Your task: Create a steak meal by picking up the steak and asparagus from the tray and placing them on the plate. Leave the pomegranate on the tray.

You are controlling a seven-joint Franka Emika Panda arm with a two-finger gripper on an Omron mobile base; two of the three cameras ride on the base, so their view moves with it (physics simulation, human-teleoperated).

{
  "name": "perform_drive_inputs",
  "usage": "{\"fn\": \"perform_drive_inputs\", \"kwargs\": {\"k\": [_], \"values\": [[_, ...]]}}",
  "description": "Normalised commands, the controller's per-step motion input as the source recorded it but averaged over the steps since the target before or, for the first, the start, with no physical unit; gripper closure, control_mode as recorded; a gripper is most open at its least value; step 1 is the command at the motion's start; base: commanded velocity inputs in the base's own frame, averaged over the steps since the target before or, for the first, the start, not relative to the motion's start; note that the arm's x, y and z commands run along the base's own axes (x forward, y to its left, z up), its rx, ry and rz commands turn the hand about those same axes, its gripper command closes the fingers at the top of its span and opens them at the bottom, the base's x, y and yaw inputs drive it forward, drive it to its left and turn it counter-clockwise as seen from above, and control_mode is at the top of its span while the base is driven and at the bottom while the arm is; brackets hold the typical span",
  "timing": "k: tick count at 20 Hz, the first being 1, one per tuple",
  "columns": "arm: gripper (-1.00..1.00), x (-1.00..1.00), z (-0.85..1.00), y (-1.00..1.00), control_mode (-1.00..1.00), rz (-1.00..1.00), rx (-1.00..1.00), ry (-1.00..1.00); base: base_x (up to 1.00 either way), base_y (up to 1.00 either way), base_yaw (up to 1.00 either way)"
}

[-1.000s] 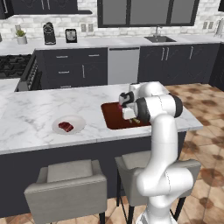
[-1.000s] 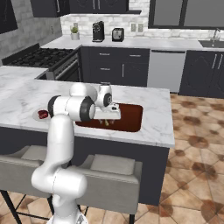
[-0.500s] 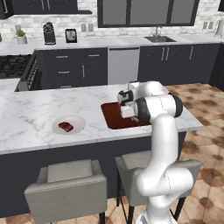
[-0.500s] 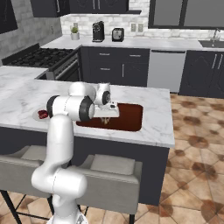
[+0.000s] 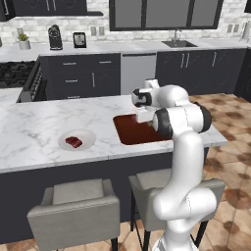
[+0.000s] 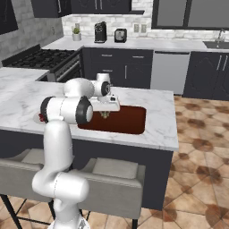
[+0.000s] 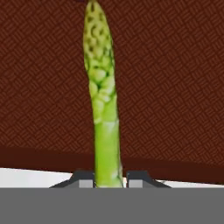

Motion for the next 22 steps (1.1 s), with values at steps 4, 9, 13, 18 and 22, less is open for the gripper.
{"fn": "perform_drive_inputs", "kwargs": {"k": [4,9,13,18,22], "values": [[1.00,-0.43,0.34,0.56,-1.00,0.01,0.00,0.00,0.00,0.00,0.00],[1.00,-0.20,0.20,0.83,-1.00,0.00,0.00,0.00,0.00,0.00,0.00],[1.00,-0.06,0.04,0.88,-1.00,0.00,0.06,0.00,0.00,0.00,0.00],[1.00,0.00,0.00,0.80,-1.00,0.00,0.17,0.00,0.00,0.00,0.00],[1.00,0.04,0.00,0.75,-1.00,-0.01,0.22,0.00,0.00,0.00,0.00]]}}
